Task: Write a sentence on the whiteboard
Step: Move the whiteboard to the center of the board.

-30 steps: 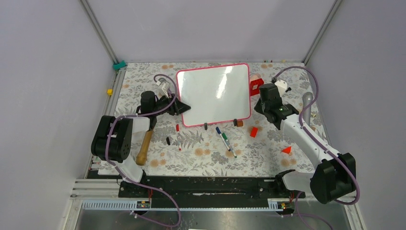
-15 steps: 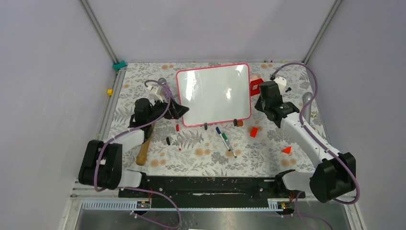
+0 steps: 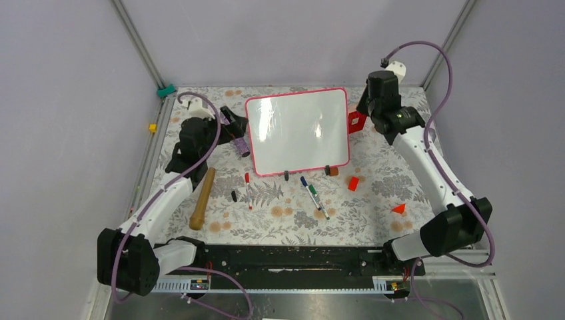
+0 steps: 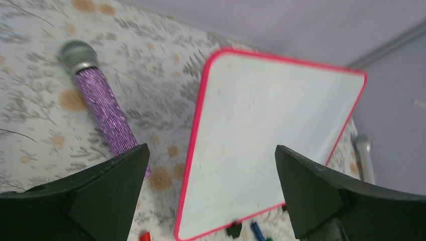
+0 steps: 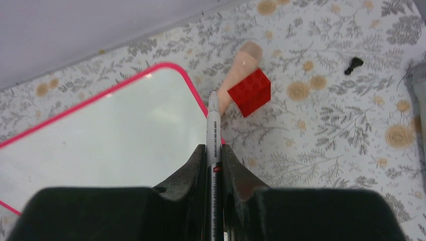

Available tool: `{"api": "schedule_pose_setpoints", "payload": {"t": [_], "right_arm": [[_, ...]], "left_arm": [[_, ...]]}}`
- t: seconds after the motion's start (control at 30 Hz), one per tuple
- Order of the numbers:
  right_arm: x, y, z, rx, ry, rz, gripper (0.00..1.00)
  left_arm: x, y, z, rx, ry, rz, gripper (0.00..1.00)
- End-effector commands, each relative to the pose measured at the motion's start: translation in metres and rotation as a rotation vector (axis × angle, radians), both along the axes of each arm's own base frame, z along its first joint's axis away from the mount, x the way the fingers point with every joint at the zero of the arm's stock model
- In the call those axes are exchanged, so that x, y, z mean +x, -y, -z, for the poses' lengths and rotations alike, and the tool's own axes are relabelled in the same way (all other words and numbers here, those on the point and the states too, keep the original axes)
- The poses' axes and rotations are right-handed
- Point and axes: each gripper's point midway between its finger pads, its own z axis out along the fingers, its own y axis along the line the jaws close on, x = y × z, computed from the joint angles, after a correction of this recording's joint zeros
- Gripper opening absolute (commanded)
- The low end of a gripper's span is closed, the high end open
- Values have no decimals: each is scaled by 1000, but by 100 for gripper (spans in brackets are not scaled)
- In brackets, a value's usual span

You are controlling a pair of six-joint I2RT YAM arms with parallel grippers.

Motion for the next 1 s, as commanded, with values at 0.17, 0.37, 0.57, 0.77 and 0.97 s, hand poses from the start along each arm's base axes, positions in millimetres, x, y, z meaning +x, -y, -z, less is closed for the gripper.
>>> {"api": "schedule_pose_setpoints", "payload": {"t": [0.17,0.37,0.57,0.77,0.97], "right_arm": [[55,-4,-39,29,12,-43,0],[90,-20,-33,62,-42,-82,0],[122,-30,-27,101,-70,-98,0],[146,-45,-3,142,-116,-139,0],[163,-50,15,125,-114,-167,0]], "left_arm": [[48,-33,-64,-57,71,-206,99],[89,-5,-62,-41,-79,-107,92],[108,-3,-46,-16,-120,-110,91],[120,10,-25,4,-170,-42,89],[131,14,-8,42,-214,-15,87]]}}
